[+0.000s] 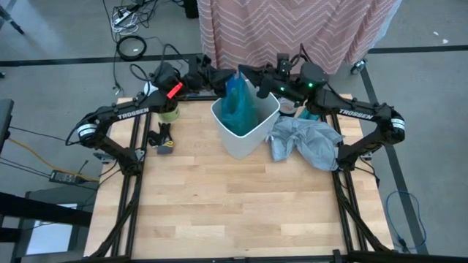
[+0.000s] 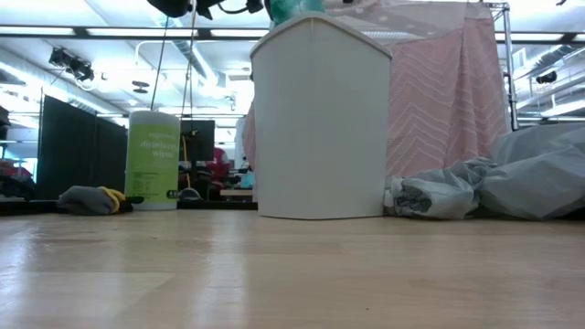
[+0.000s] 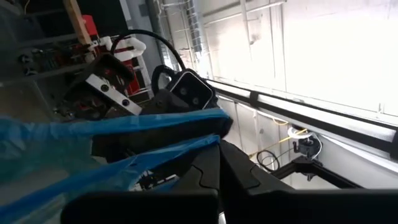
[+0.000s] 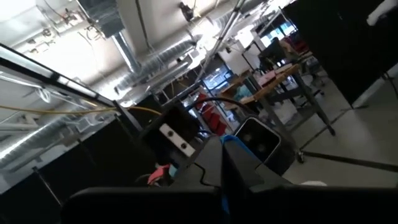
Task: Place trash/remove bag and relplace
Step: Close the trash bag
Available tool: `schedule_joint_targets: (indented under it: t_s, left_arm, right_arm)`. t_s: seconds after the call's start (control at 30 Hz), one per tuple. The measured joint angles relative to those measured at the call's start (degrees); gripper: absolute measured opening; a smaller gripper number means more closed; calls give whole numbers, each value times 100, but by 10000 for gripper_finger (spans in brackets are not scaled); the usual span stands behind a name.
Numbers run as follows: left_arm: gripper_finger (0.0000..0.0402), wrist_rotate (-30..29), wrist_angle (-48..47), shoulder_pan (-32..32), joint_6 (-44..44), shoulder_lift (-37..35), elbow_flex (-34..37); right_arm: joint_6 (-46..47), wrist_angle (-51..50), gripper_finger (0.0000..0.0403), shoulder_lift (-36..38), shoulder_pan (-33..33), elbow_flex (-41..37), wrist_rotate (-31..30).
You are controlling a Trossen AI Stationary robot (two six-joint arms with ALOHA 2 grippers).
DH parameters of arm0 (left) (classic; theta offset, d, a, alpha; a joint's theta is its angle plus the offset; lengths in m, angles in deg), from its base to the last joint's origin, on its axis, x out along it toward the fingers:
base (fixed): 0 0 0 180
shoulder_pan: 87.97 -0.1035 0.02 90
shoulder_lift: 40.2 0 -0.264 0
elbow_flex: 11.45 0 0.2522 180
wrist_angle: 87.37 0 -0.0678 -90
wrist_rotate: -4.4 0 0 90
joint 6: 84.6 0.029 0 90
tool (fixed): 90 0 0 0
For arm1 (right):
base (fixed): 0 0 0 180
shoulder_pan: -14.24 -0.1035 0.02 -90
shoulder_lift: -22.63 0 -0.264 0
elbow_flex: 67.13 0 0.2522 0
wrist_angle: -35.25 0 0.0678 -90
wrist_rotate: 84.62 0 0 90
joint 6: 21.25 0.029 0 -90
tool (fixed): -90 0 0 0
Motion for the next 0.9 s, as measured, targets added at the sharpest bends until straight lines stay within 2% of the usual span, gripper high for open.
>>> schedule_joint_targets:
  t_s: [0.9]
  left_arm:
    - [2, -276, -540, 134, 296, 9, 4]
  right_arm:
    - [57, 680, 0, -4, 0, 0, 447]
